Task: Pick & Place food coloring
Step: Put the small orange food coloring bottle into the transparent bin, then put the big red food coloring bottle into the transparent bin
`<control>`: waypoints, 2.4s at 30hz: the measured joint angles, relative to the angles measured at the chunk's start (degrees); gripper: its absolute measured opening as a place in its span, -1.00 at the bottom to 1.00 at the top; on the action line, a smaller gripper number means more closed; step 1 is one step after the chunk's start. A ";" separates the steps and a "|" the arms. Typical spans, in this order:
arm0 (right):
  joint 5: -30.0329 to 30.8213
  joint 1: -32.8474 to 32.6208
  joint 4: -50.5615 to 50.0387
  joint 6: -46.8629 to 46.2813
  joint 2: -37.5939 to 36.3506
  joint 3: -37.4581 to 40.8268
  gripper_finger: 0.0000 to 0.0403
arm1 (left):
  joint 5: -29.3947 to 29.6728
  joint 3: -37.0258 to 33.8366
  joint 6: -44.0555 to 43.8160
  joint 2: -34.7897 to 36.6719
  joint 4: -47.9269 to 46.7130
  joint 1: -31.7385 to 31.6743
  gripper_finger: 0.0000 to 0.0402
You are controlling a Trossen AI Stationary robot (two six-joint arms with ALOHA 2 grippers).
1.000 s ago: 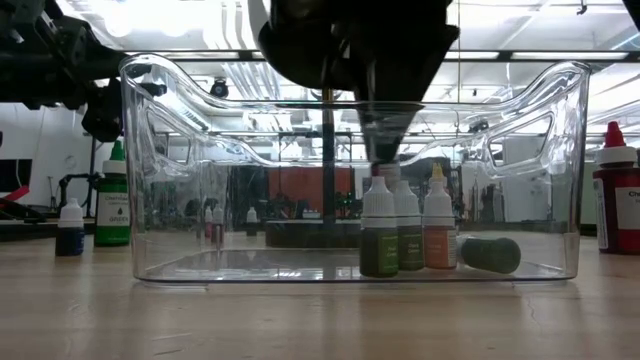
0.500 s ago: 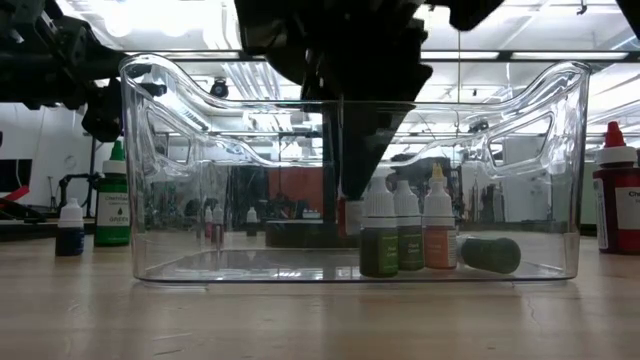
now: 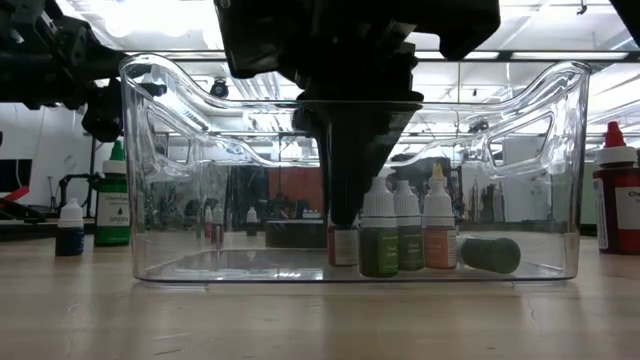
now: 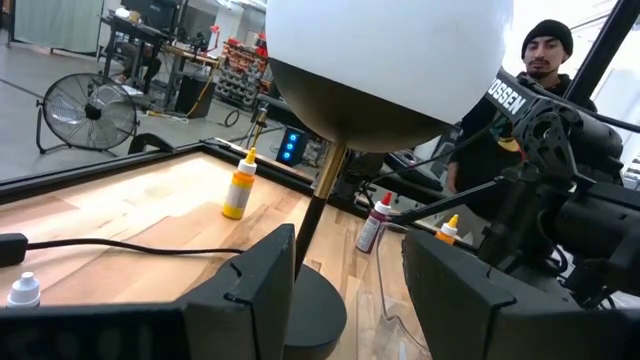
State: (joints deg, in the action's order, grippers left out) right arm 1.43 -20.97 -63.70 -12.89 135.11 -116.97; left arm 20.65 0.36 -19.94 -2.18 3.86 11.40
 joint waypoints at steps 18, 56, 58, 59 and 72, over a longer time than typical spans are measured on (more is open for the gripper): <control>-0.35 0.00 -0.65 -2.12 -0.64 -0.15 -0.27 | 0.01 0.00 0.00 0.00 0.00 0.00 -0.20; -0.02 0.50 -9.37 -11.51 -14.12 1.00 0.66 | 0.00 0.00 0.02 0.00 0.00 0.00 -0.20; 0.00 0.34 -9.29 -13.32 -16.14 3.44 0.71 | -0.01 0.00 0.00 0.00 0.00 0.01 -0.20; -0.04 0.25 -9.12 -14.36 -17.29 4.90 0.72 | 0.00 0.00 0.00 -0.01 0.00 0.02 -0.20; 0.07 -1.53 -6.33 -25.76 -36.78 28.95 0.70 | 0.00 0.00 0.00 0.00 0.00 0.00 -0.20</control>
State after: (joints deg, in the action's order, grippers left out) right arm 1.51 -22.51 -70.04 -38.65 98.33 -88.02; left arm 20.66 0.36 -19.94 -2.17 3.86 11.40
